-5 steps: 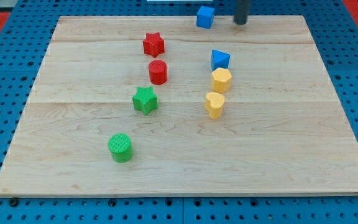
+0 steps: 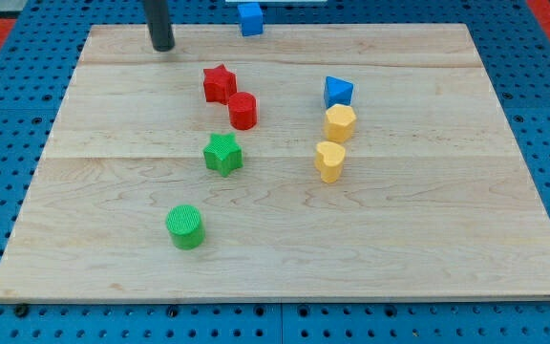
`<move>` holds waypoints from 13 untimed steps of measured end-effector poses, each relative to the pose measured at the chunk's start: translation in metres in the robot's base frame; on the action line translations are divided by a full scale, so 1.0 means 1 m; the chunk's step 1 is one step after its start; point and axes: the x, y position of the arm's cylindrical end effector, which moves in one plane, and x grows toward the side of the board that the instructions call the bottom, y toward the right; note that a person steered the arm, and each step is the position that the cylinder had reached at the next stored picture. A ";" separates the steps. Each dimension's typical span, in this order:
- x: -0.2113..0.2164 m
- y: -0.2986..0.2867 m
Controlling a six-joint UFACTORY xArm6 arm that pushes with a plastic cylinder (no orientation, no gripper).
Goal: Push red circle closer to the red star
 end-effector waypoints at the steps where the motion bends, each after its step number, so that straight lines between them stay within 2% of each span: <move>1: -0.019 0.006; 2: 0.051 -0.005; 3: 0.115 0.019; 4: 0.138 0.077; 8: 0.108 0.146; 9: 0.107 0.198; 11: 0.161 0.184; 13: 0.161 0.176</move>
